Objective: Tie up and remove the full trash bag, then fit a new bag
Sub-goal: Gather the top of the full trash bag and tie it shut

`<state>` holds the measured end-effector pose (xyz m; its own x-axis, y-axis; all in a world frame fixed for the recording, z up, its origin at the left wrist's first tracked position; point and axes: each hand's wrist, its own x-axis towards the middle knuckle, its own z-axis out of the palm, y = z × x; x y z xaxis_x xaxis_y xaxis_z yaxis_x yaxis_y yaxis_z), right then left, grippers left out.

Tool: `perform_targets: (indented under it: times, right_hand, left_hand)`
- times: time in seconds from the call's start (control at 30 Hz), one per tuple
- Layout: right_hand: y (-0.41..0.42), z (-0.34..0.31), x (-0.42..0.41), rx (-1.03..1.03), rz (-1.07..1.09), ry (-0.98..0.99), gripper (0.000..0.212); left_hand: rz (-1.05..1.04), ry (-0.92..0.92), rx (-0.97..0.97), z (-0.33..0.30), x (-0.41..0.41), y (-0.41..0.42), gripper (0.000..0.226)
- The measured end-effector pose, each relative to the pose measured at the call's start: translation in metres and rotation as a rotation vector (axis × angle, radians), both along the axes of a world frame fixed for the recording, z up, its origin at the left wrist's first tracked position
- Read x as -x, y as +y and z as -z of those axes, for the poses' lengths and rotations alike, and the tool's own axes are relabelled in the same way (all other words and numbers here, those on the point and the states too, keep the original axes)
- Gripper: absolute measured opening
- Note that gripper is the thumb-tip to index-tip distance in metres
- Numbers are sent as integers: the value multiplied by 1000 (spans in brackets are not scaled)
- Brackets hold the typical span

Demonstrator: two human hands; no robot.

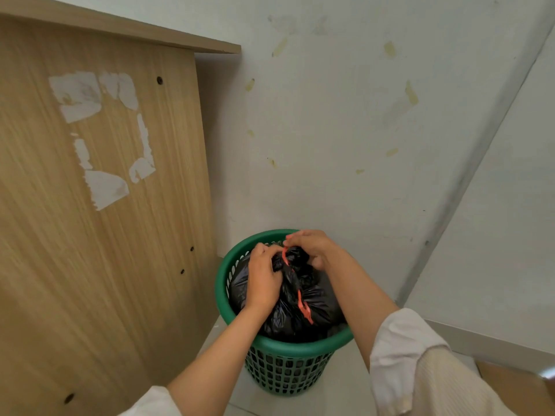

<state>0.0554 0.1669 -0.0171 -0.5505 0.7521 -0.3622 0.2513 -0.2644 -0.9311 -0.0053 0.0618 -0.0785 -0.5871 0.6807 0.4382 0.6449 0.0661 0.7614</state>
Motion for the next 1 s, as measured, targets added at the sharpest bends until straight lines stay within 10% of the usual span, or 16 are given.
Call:
perform_targets:
  times: [0.2,0.33,0.5,1.0]
  right_hand:
    - [8,5,-6,287,-116,-120,11]
    - [6,15,-3,363,83,163,18]
    - [-21,42,-21,51,332,506,28]
    - [-50,43,-41,-632,31,178,32]
  left_hand:
    - [99,261,33,-1,2,-6,68]
    - [68,219,-33,4,4,1,41]
    - [-24,-15,-131,3,-1,7,38]
    - [-269,162,156,-1,-7,13,33]
